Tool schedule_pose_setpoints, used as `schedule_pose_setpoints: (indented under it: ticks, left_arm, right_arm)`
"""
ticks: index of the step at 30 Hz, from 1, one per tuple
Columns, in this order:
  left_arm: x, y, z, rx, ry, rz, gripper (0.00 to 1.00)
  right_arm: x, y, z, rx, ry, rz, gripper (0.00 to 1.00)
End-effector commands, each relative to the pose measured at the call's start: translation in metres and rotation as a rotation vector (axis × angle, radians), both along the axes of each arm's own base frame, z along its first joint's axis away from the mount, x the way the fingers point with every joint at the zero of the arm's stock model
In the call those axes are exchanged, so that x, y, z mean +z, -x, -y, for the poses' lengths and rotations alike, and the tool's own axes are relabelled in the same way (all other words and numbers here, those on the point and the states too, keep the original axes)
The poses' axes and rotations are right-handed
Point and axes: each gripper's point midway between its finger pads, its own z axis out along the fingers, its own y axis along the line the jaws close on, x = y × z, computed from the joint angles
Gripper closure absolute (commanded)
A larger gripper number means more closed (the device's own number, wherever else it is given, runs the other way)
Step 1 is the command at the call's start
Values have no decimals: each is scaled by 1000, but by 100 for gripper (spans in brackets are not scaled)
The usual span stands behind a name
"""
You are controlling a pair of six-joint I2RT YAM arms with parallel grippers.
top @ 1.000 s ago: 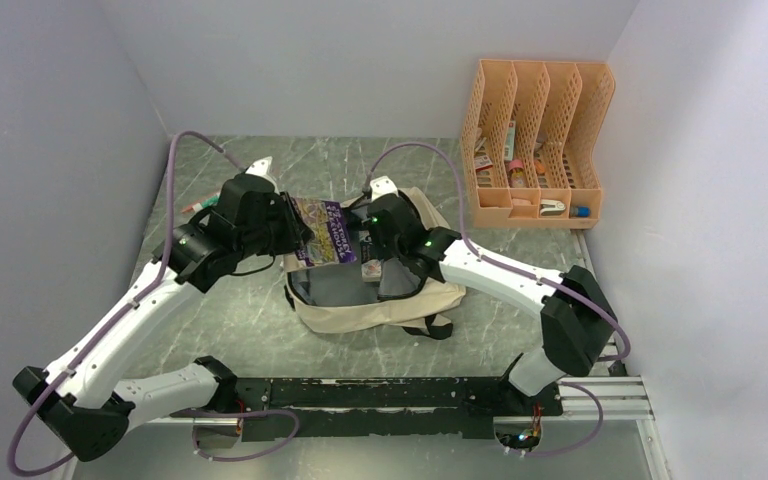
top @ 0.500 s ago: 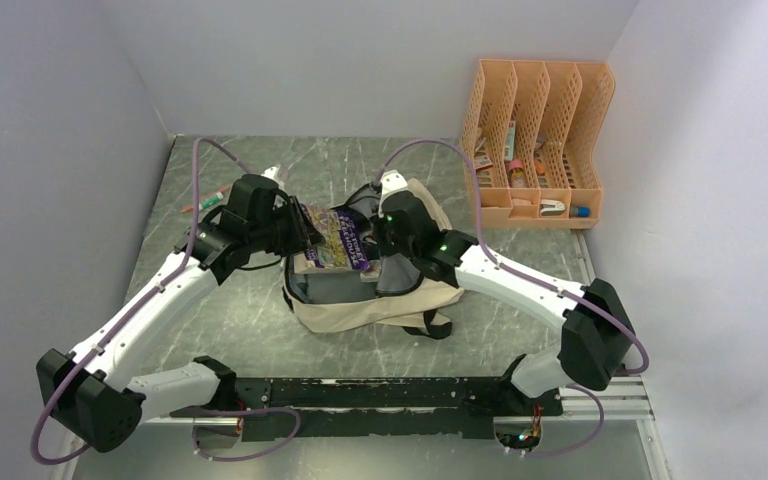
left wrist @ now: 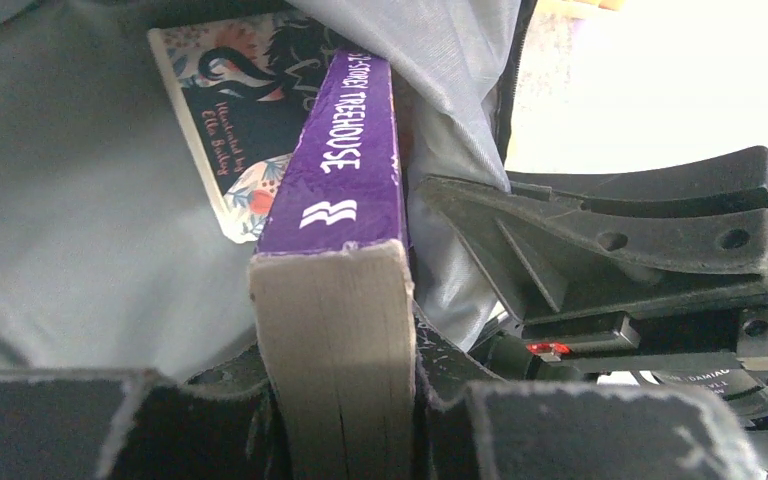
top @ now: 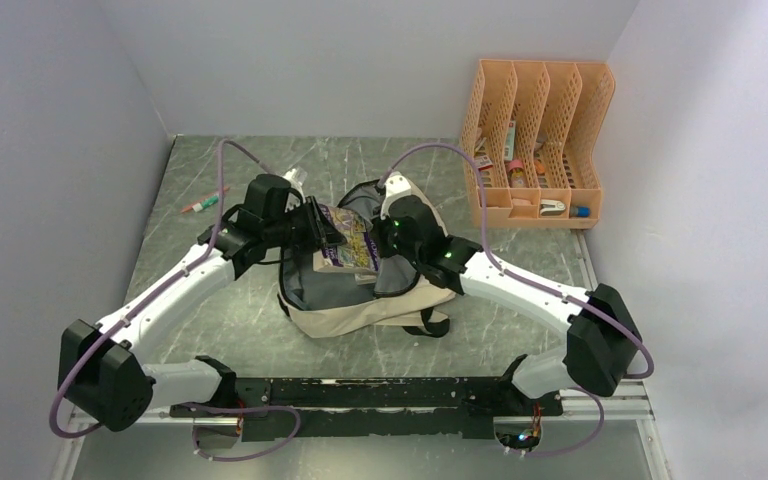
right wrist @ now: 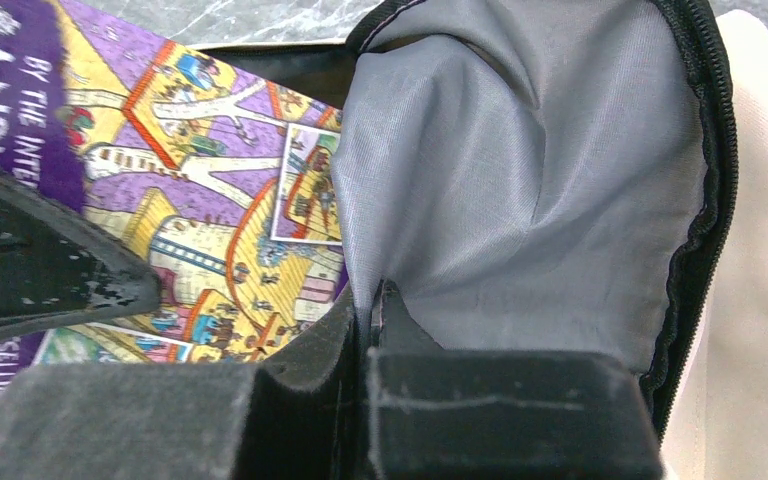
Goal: Pack the student bag
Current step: Place the book in the student bag.
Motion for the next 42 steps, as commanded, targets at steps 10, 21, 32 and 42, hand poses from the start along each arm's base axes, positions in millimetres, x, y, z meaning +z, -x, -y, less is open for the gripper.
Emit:
schedule_pose_setpoints:
  ticks: [10,21,32,42]
  left_arm:
    - [37,-40,34,-9,290,274,95]
    - [8,-53,60,-47,401,269,95]
    - [-27,-61,89,-95,385,239,95]
    - [-64,-70,101,-99,308,195,94]
  right_arm:
    - [56,-1,-25,14,-289,63,100]
    - [54,0,-26,7,-307,48,100]
    - [52,0,-25,2,-303,45,100]
    - [49,0,-24,3,-296,40,100]
